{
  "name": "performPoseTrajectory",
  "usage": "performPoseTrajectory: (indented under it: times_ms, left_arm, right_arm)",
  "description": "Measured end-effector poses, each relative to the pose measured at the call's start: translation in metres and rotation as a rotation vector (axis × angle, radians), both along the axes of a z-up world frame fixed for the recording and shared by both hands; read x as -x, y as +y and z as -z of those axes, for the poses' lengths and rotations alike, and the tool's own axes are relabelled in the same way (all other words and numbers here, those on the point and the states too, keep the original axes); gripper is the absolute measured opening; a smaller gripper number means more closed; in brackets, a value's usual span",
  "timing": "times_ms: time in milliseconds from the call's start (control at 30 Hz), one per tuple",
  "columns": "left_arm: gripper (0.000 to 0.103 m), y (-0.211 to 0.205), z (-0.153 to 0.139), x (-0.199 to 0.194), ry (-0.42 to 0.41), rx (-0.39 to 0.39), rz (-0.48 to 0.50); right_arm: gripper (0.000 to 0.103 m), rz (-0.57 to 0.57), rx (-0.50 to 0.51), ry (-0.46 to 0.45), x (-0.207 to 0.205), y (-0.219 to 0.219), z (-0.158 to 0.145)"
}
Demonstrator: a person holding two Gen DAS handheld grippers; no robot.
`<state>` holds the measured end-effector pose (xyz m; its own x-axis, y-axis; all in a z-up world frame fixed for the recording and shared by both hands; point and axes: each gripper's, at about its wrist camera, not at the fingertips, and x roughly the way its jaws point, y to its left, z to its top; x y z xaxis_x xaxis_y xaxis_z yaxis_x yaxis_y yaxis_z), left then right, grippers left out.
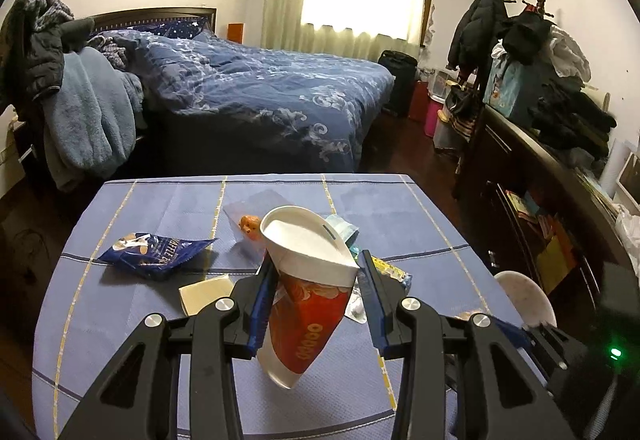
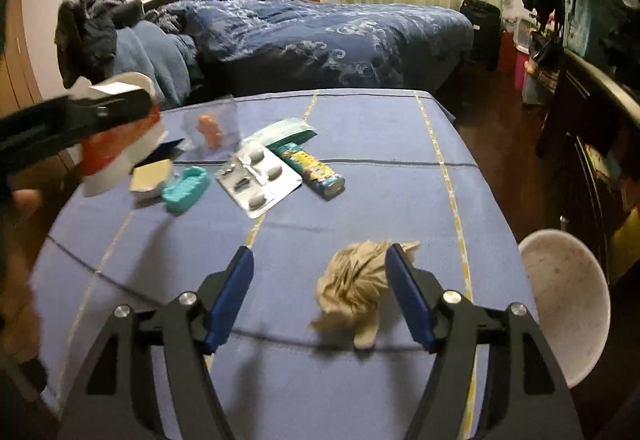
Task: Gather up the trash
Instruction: 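Grasp the crumpled tan paper with the right tool while the left tool holds the cup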
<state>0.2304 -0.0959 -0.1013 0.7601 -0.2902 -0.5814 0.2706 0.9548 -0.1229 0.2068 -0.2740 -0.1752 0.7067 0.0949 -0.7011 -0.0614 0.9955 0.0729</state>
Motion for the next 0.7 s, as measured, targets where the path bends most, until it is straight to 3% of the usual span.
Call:
performPoseTrajectory:
  times_ms: [33,67,100,167,300,700]
  left_arm:
    - [0.041,0.0,0.0,0.0,0.001,-0.002,0.001]
    - [0.041,-0.001,0.001,0.0,0.002,-0.005,0.003]
    - [0.041,-0.001,0.001,0.001,0.001,-0.006,0.004]
    - [0.041,-0.001,0.001,0.001,-0.001,-0.008,0.005]
    - [0.041,-0.001,-0.001,0.003,-0.006,-0.007,0.004]
    - [0.041,0.003,-0.015,0.036,-0.047,-0.006,-0.004]
  right_arm:
    - [0.069,0.011,0.013,0.022,-0.006,0.0,0.004]
    - [0.06,0.025,0.023,0.043,-0.01,-0.002,0.009]
    - [0.04,0.038,0.027,0.064,-0.014,-0.004,0.013]
    - [0.018,0.063,0.034,0.061,-0.014,-0.009,0.013]
    - [0.018,0.056,-0.088,0.042,-0.002,-0.029,0.004]
    - [0.019,0.027,-0.125,-0.022,0.048,-0.021,-0.02]
